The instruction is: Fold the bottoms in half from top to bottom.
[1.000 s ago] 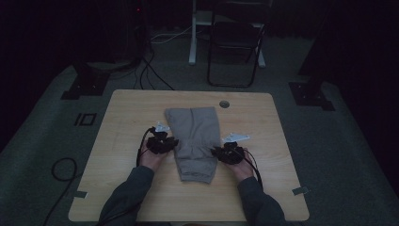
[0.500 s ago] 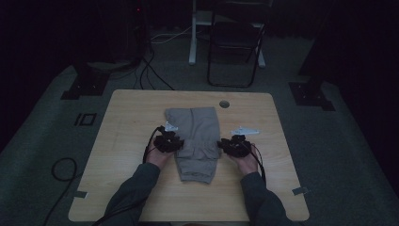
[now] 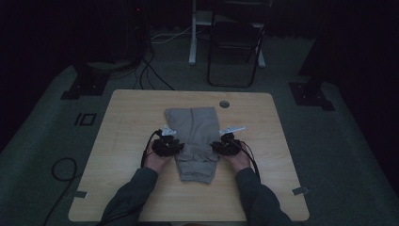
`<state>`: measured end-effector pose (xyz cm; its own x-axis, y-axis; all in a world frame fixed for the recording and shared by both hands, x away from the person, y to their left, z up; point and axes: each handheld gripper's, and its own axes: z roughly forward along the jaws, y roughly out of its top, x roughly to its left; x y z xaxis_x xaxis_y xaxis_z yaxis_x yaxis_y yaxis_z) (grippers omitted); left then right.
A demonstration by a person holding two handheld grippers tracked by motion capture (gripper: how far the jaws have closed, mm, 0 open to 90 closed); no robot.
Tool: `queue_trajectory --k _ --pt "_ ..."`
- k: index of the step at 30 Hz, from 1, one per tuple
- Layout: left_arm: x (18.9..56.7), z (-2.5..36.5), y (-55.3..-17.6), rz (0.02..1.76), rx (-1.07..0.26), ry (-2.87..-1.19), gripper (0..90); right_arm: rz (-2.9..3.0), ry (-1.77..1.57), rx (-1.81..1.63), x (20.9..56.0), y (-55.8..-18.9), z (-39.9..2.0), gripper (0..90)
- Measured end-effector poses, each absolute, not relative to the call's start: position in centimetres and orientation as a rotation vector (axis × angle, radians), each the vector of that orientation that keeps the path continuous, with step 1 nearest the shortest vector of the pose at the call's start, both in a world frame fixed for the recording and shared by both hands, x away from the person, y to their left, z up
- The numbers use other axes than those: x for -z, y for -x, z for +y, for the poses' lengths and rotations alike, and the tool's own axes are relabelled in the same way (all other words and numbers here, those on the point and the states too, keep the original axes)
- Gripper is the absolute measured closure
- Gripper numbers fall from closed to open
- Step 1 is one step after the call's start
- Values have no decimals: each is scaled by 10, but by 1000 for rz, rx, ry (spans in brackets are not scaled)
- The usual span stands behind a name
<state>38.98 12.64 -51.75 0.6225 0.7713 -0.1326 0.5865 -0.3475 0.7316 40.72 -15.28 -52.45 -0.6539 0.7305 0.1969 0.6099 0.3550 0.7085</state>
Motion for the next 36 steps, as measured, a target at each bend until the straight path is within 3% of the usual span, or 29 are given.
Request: queue_trajectory --k 9,16,27,36 --pt "523 129 -357 989 -248 -2090 643 2570 -1092 -1244 523 -376 -158 730" --pt "519 132 -373 1063 -296 -2061 637 2476 -1179 -1155 526 -392 -146 698" --pt "532 126 -358 1041 -289 -2112 607 2587 -1054 -1182 533 -362 -135 653" --pt "523 140 -370 1100 -330 -2058 567 2594 -1075 -1214 537 -361 -139 638"
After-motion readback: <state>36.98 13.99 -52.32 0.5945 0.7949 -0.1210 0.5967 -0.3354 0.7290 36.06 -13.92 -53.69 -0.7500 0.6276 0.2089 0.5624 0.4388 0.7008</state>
